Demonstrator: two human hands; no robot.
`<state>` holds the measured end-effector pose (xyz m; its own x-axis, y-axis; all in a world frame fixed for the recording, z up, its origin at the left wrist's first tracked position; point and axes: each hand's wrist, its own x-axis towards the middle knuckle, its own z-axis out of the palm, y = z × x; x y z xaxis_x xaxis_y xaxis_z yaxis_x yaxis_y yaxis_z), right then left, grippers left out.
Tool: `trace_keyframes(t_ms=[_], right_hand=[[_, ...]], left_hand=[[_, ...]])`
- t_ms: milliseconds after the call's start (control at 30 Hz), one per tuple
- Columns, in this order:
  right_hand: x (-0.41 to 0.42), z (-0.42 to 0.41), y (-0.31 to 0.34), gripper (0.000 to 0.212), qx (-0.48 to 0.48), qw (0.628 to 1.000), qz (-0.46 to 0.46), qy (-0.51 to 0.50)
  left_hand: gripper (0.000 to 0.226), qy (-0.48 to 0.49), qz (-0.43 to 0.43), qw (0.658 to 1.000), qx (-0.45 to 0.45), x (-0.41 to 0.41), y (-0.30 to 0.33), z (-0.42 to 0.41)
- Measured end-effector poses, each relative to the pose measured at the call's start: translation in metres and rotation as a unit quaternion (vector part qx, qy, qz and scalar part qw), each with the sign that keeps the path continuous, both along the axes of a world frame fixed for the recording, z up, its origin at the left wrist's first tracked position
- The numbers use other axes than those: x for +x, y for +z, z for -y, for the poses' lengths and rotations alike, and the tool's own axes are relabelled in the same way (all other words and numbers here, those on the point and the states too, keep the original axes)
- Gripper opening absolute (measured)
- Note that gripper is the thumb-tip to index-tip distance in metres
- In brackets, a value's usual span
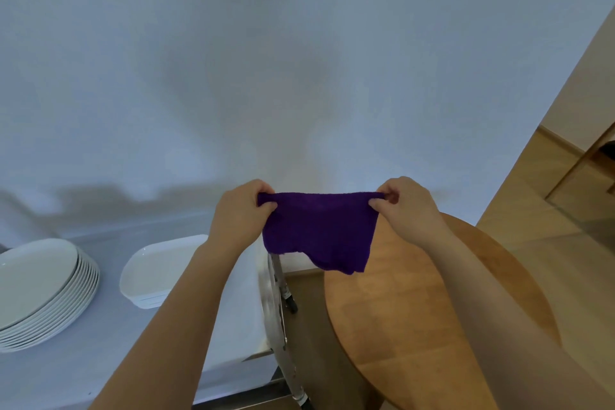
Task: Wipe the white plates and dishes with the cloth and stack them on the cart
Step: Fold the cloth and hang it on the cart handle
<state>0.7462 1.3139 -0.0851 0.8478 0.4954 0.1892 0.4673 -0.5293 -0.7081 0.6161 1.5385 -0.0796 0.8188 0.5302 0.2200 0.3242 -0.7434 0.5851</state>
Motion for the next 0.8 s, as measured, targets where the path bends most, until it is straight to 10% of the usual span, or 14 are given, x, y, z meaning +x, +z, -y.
trace_keyframes(t_ms=[133, 333, 533, 800], right_hand=[[-0.002, -0.007, -0.003, 0.014, 0.185, 0.978, -0.097, -0.019], [-0.003, -0.014, 0.007, 0.013, 0.302, 0.938, -0.172, 0.013], [-0.016, -0.023, 0.034, 0.018, 0.178, 0.95, -0.118, 0.229], [-0.03, -0.036, 0.027, 0.008, 0.135, 0.923, -0.187, 0.308]], left_hand=[[0.007, -0.023, -0.024, 0.999, -0.015, -0.004, 0.01, -0.002], [0.016, -0.153, 0.008, 0.913, -0.379, -0.022, 0.017, 0.007], [0.039, -0.182, -0.192, 0.916, -0.302, -0.023, 0.024, 0.005], [0.036, -0.238, -0.126, 0.905, -0.33, -0.01, 0.025, 0.043]])
